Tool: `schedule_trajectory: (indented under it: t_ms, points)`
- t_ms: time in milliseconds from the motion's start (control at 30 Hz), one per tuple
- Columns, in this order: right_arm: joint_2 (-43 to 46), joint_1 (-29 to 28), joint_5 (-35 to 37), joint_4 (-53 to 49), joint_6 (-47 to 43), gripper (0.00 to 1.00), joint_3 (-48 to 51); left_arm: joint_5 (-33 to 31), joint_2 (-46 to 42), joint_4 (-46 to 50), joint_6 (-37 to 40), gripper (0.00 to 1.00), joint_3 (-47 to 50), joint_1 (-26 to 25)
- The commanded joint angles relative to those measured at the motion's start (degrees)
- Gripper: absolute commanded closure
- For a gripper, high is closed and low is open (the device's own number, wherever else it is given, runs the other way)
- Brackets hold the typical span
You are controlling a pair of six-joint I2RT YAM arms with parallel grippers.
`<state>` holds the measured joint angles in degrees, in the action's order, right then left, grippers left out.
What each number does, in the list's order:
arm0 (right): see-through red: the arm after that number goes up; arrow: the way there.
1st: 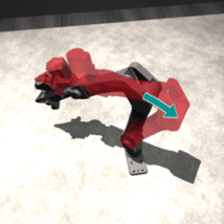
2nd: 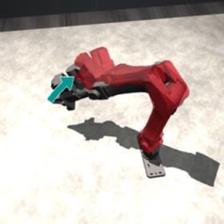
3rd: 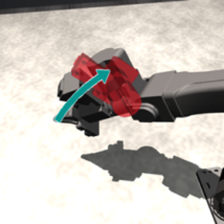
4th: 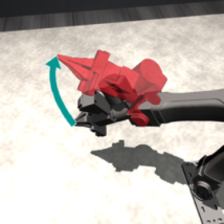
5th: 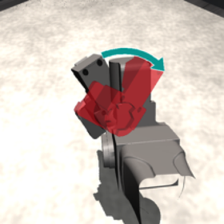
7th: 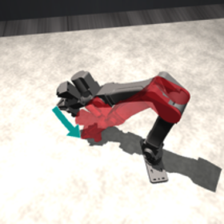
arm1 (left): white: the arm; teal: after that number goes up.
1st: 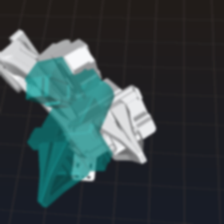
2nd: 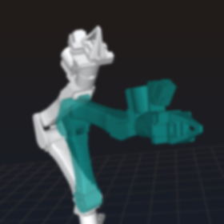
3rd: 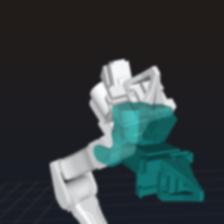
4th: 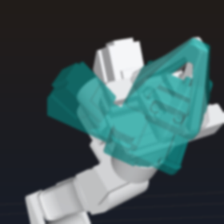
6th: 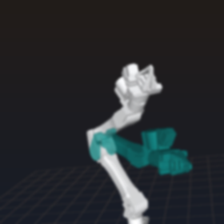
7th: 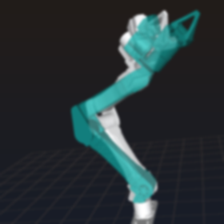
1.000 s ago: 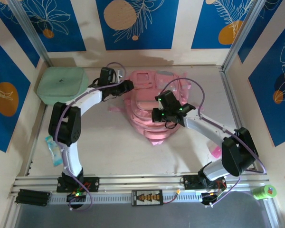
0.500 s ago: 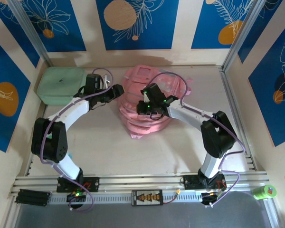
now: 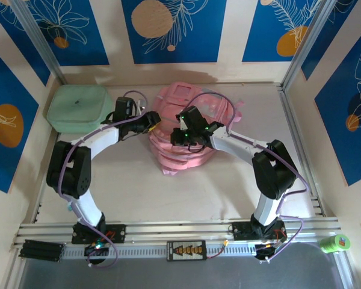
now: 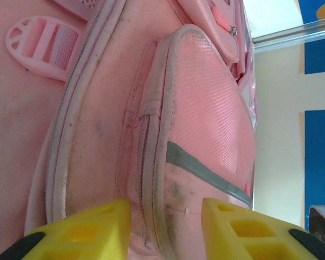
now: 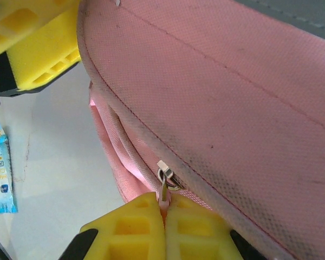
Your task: Pack the student bag
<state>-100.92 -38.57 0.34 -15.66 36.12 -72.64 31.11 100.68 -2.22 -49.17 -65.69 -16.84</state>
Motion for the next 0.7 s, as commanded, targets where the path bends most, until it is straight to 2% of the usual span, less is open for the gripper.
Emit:
schedule_trajectory:
  t_ms: [0,133,367,467,667]
  points:
    - [0.9,-0.8,-3.4,1.6,-0.4,1.00,-0.7,2.0,1.9,-3.1,-2.1,0.65,-0.8,-0.8]
    - [1.1,-0.8,-2.5,0.9,-0.3,1.00,-0.4,1.1,2.6,-2.5,-1.9,0.77,-1.2,-1.0]
    - [5.6,1.2,-0.3,-1.4,-1.9,1.00,4.7,-1.7,1.6,3.5,3.9,0.95,-4.6,-0.4]
    - [9.4,3.5,0.6,-1.8,-1.9,1.00,9.3,-2.4,1.5,4.6,5.1,1.00,-5.4,0.2]
    - [17.3,8.7,2.6,-3.5,-1.0,1.00,18.1,-3.0,1.4,5.1,5.8,1.00,-5.9,0.9]
